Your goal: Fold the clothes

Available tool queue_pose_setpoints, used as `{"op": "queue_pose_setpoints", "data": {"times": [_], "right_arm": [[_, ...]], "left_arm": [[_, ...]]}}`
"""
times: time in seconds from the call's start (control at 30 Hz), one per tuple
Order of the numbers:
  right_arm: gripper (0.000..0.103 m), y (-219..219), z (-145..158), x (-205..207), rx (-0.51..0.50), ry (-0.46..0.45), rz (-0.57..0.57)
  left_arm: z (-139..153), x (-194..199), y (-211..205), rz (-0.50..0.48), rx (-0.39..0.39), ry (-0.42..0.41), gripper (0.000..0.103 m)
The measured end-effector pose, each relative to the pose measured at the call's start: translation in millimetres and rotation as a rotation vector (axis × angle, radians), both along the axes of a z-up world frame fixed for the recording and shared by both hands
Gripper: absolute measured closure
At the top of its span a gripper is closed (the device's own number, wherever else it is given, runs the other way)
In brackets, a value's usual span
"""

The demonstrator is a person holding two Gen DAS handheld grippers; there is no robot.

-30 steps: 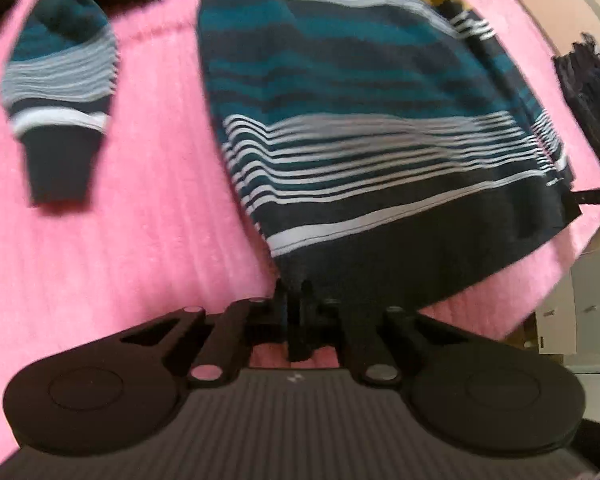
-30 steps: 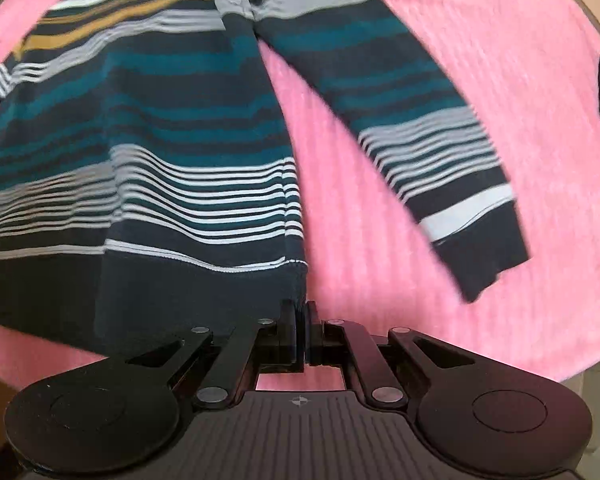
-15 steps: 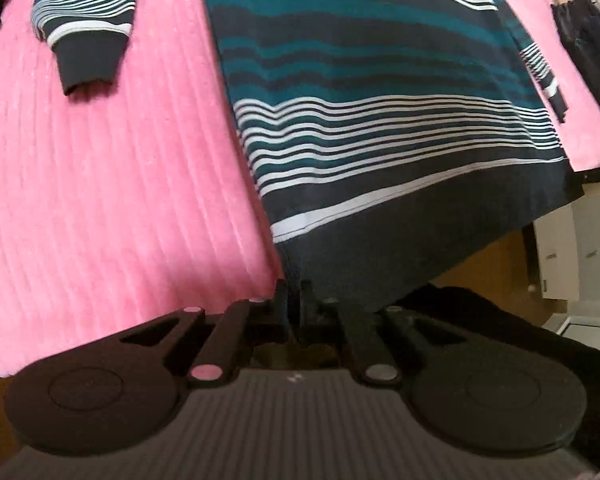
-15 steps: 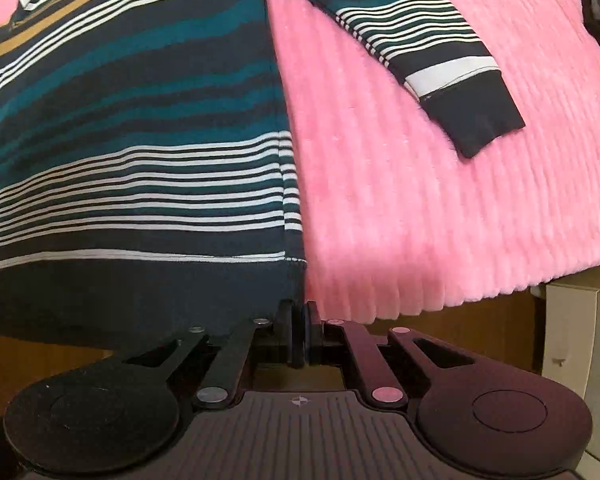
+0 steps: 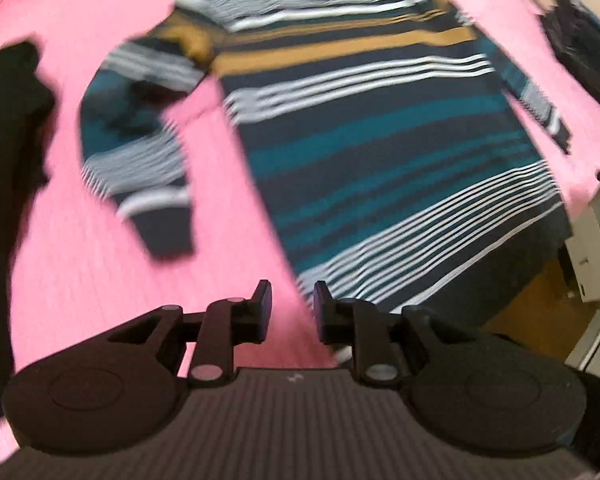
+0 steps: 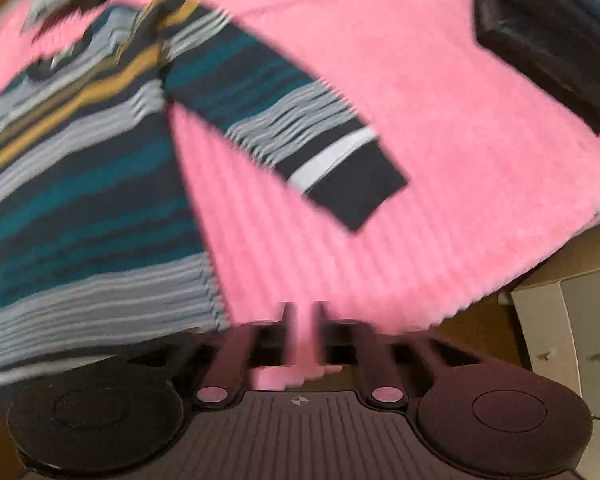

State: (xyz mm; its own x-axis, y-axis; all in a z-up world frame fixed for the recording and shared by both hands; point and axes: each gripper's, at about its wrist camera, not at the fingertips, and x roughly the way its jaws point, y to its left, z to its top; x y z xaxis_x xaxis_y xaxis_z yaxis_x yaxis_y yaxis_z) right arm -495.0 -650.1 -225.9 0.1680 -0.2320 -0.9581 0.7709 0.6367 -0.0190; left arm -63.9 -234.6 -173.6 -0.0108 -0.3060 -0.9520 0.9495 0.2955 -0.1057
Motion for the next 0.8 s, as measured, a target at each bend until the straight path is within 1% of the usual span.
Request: {"op": "queue_pose_setpoints", "data": {"times": [0.03,0.1,0.17,0.23,0.27,0.3,0.33,0.4,0.43,0.47,0.5,0.53,0.57,0.63,0.7,0.77,0.8], "right_arm": [[0.019,-6,5,0,-0.022,-0.021,-0.015],[0.019,-27,1,2,-0.038,-0.05,-0.006],[0.019,-55,-9,6,-0.029,-0.08,-0.006],[0.02,-91,-21,8,-0.018,-0.128,-0.011],[0.023,-114,-30,10,-0.007,-0.146,0.005],[0.036,-134,-38,11,0.0,-0.149,0.029],[0.046,-149,-48,12,0.003,-0.143,0.049],[0.049,-180,-71,15,0.026,-0.122,0.072],[0.061,-189,-83,16,0.057,-0.115,0.085],[0.071,-193,-90,19,0.083,-0.113,0.117],[0.079,-196,-96,21,0.107,-0.11,0.153],[0.099,-195,-93,26,0.116,-0.1,0.213],[0.099,-195,-88,30,0.119,-0.09,0.269],[0.099,-209,-59,29,0.043,-0.074,0.336],[0.099,-248,-23,17,-0.089,-0.058,0.293],[0.099,-286,1,4,-0.222,0.005,0.24],[0.097,-308,5,-1,-0.262,0.029,0.213]], "left_arm": [[3,-4,-8,-0.023,-0.013,-0.012,0.081],[8,-15,-27,-0.034,-0.025,-0.025,0.079],[12,-26,-47,-0.036,-0.035,-0.034,0.075],[8,-40,-70,-0.029,-0.027,-0.031,0.074],[4,-49,-83,-0.028,-0.014,-0.03,0.074],[-1,-59,-98,-0.033,0.007,-0.026,0.074],[-7,-71,-114,-0.042,0.031,-0.02,0.074],[-18,-93,-145,-0.065,0.072,-0.007,0.074],[-21,-106,-160,-0.083,0.084,0.0,0.074],[-23,-118,-176,-0.104,0.092,0.004,0.074],[-25,-129,-189,-0.125,0.097,0.007,0.074],[-25,-140,-204,-0.149,0.1,0.01,0.073],[-25,-150,-219,-0.171,0.101,0.01,0.072],[-22,-163,-243,-0.207,0.097,0.005,0.071],[-15,-169,-263,-0.235,0.084,-0.004,0.071],[-10,-174,-282,-0.259,0.072,-0.013,0.07],[-8,-176,-289,-0.262,0.067,-0.018,0.07]]}}
